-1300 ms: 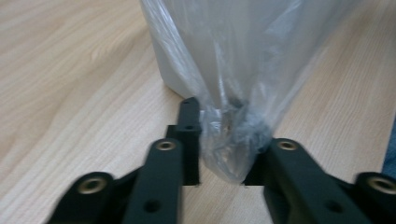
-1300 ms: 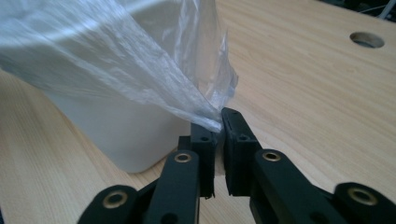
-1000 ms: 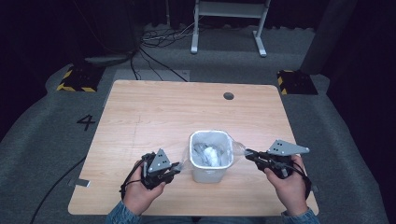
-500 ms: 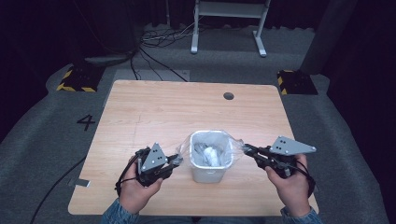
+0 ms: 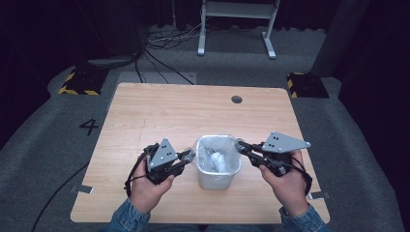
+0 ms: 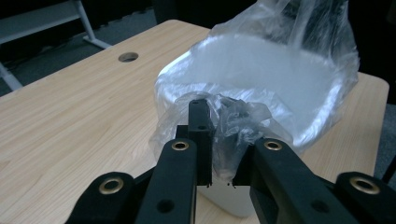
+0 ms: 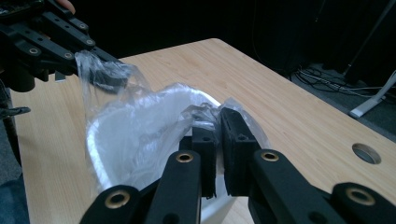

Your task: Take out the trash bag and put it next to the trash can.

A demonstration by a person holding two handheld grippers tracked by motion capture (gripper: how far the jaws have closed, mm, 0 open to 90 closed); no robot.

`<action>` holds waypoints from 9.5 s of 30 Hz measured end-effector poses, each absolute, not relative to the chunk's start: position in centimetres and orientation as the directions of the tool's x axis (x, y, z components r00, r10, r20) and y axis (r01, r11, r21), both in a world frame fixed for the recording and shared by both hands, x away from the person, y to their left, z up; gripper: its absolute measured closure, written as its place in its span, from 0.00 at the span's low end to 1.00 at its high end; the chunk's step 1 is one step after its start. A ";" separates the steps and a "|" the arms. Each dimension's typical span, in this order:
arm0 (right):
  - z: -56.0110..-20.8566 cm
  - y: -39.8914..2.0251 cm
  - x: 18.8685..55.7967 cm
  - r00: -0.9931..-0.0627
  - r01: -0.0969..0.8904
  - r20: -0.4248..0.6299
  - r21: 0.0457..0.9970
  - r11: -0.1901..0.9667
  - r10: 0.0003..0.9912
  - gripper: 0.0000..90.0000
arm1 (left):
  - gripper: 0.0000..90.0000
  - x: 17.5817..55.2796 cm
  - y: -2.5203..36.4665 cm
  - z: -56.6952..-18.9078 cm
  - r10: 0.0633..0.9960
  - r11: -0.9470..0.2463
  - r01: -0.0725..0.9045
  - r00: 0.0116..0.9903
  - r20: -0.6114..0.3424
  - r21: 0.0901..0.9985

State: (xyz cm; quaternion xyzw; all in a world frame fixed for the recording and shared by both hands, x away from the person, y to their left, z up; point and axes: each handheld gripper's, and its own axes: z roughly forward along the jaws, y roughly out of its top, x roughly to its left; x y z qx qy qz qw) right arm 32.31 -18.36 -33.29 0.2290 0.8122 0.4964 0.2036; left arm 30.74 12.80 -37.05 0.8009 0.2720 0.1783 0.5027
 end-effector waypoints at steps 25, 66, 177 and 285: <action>-32.5 -11.8 33.2 -0.908 0.063 -0.146 0.879 0.473 0.392 0.93 | 0.41 32.2 7.4 -37.2 0.513 -0.391 0.137 0.853 0.092 0.910; -37.2 -15.1 32.7 -0.856 0.252 -0.003 0.870 0.423 0.517 0.24 | 0.97 32.3 6.1 -33.3 0.496 -0.322 0.117 0.866 0.062 0.940; -24.4 -19.6 35.2 -0.779 0.076 -0.114 0.959 0.273 0.617 0.99 | 0.24 26.8 22.1 -35.3 0.677 -0.223 0.121 0.733 0.064 0.967; -45.6 -36.6 31.2 -0.545 0.539 0.022 0.775 0.330 0.838 0.17 | 0.19 28.4 30.8 -47.5 0.868 -0.329 0.536 0.496 0.025 0.778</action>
